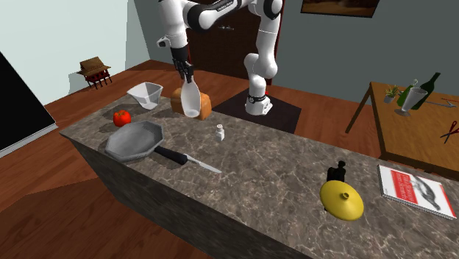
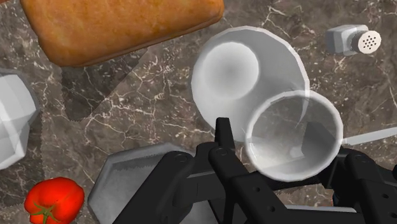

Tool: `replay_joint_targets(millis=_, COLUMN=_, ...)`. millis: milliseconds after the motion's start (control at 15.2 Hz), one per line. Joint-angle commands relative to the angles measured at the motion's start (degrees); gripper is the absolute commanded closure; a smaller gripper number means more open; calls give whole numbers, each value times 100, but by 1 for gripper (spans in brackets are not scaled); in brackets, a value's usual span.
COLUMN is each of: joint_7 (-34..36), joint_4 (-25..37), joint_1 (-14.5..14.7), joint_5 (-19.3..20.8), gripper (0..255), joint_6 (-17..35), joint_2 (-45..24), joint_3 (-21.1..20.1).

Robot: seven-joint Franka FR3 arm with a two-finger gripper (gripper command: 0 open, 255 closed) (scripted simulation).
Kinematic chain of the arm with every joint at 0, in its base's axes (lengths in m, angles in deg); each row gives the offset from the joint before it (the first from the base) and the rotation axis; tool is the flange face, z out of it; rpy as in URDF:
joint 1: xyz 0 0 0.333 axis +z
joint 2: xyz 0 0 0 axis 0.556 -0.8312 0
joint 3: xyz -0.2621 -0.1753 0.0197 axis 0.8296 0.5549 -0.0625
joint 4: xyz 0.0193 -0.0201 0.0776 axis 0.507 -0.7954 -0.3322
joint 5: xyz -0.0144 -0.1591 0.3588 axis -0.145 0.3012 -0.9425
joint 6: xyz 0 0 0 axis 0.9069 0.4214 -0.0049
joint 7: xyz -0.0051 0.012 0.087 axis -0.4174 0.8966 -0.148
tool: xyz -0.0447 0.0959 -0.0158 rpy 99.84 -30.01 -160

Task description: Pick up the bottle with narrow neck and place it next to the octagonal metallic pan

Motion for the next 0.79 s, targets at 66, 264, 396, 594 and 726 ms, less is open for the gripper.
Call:
replay_joint_targets(millis=66, joint_7=11, joint_4=-208, joint_1=3, joint_5=0, gripper=255, joint_6=233, joint_2=-19, joint_3=-4)
replay_joint_targets(millis=264, joint_7=14, joint_4=-408, joint_1=3, joint_5=1, gripper=255, joint_6=463, joint_2=-50, joint_3=-4)
replay_joint_targets(millis=396, joint_7=17, joint_4=-535, joint_1=3, joint_5=2, gripper=255, joint_6=617, joint_2=-77, joint_3=-4)
replay_joint_targets(millis=594, joint_7=21, joint_4=-716, joint_1=3, joint_5=4, gripper=255, joint_6=848, joint_2=-126, joint_3=-4)
replay_joint_targets(millis=726, joint_7=23, joint_4=-831, joint_1=3, joint_5=5, gripper=255, joint_6=1002, joint_2=-165, joint_3=-4)
